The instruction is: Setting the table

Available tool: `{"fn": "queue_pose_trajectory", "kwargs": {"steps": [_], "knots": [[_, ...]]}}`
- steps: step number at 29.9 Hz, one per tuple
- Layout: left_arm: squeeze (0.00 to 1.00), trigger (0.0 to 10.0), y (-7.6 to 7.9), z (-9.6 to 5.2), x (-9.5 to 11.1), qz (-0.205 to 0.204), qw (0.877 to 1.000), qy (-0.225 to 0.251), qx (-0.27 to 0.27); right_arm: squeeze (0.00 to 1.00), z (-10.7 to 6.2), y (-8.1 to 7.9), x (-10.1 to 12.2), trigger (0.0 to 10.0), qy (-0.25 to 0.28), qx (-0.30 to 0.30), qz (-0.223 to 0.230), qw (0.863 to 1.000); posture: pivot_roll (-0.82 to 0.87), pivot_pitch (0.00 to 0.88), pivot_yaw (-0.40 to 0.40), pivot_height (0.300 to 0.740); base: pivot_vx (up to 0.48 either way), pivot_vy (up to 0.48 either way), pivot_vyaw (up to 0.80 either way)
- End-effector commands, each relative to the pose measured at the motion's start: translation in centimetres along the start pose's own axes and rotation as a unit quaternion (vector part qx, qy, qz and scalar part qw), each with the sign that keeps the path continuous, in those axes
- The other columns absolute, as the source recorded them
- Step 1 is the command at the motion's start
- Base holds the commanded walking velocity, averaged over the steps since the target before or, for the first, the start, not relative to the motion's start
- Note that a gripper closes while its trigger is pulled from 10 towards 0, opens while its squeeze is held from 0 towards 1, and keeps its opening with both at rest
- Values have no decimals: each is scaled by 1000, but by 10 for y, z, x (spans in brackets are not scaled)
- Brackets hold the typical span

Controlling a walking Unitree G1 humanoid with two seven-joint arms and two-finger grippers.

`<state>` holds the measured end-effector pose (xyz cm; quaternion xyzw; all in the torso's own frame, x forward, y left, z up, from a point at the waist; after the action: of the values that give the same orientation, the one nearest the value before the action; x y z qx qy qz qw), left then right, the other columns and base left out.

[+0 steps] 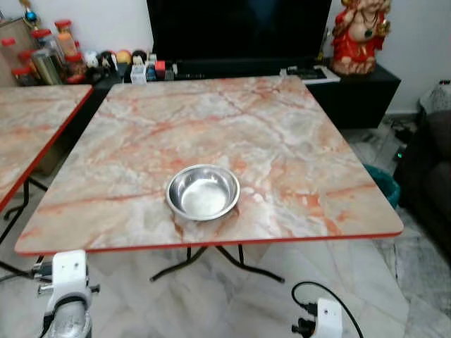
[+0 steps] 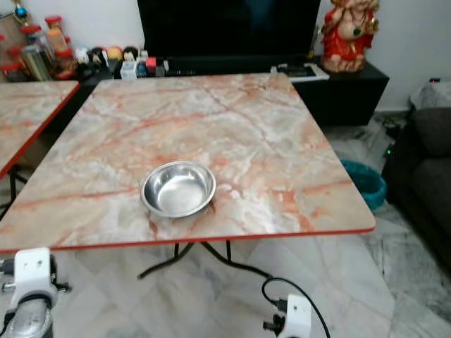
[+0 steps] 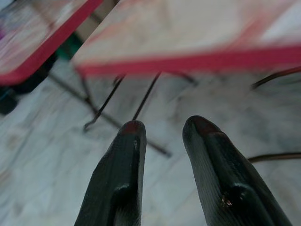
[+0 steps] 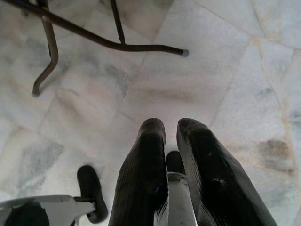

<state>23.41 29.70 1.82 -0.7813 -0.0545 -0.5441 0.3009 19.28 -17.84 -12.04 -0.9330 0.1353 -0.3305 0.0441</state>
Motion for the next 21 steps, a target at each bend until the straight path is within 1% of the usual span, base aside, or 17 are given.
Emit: {"fn": "queue_pose_trajectory", "kwargs": {"steps": [1, 3, 4, 5, 6, 7, 9, 10, 11, 12, 14, 15, 16, 17, 19, 21], "knots": [[0, 10000, -3, -2, -4, 2, 1000, 1, 13, 0, 1, -4, 3, 10000, 0, 6, -6, 1000, 92, 0, -8, 740, 0, 0, 0], [0, 10000, 1, -10, -27, 14, 999, -30, -1, 0, 2, -4, 4, 10000, 0, 6, -7, 1000, 82, 0, 1, 740, 0, 0, 0], [0, 10000, 1, -10, -27, 14, 999, -30, -1, 0, 2, -4, 4, 10000, 0, 6, -7, 1000, 82, 0, 1, 740, 0, 0, 0], [0, 10000, 8, -12, -39, 16, 998, -52, -19, 0, 2, -4, 5, 10000, 1, 6, -7, 1000, 78, 0, 5, 740, 0, 0, 0], [0, 10000, 11, -13, -43, 17, 998, -59, -26, 0, 2, -4, 5, 10000, 2, 6, -6, 1000, 78, 0, 5, 740, 0, 0, 0], [0, 10000, 23, -15, -56, 5, 994, -93, -59, 0, 2, -3, 5, 10000, 3, 3, 0, 1000, 65, 0, 16, 740, 0, 0, 0], [0, 10000, 37, -17, -66, -8, 988, -123, -92, 0, 1, -2, 4, 10000, 3, -1, 4, 1000, 45, 0, 30, 740, 0, 0, 0], [0, 10000, 53, -16, -72, -22, 980, -150, -129, 0, 1, -1, 3, 10000, 5, -6, 11, 1000, 30, 0, 42, 740, 0, 0, 0], [0, 10000, 64, -16, -73, -23, 975, -161, -154, 0, 1, 0, 2, 10000, 6, -10, 16, 1000, 30, 0, 42, 740, 0, 0, 0], [0, 10000, 74, -16, -73, -20, 969, -169, -179, 0, 0, 1, 2, 10000, 6, -13, 21, 1000, 2, 0, 63, 740, 0, 0, 0], [0, 10000, 80, -13, -70, -18, 968, -166, -190, 0, 0, 3, 1, 10000, 6, -17, 23, 1000, -16, 0, 76, 740, 0, 0, 0], [0, 10000, 87, -12, -68, -19, 965, -168, -203, 0, -1, 4, 0, 10000, 7, -20, 27, 999, -58, 0, 103, 740, 0, 0, 0], [0, 10000, 94, -8, -61, -16, 962, -160, -221, 0, -1, 7, -1, 10000, 9, -28, 31, 999, -82, 0, 128, 740, 0, 0, 0], [0, 10000, 94, -8, -61, -16, 962, -160, -221, 0, -1, 7, -1, 10000, 9, -28, 31, 999, -82, 0, 128, 740, 0, 0, 0], [0, 10000, 97, -5, -59, -26, 960, -161, -228, 0, -3, 9, -4, 10000, 12, -38, 42, 998, -110, 0, 161, 740, 0, 0, 0], [0, 10000, 97, -4, -59, -27, 960, -161, -229, 0, -3, 9, -4, 10000, 12, -39, 43, 998, -110, 0, 161, 740, 0, 0, 0]]}}
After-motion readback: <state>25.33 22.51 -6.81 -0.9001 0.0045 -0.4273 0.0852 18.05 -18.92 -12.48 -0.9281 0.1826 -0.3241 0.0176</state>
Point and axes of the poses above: a point about 5 cm out from each wrist's last joint towards the gripper, its own z axis pointing out of the wrist towards the gripper, its own x axis along the axis of the wrist's last joint, y = z × x, the point moved 4 cm from there along z, pointing out of the wrist towards the gripper, and after that the axes turned 4 degrees about z, right-handed, at the moved point
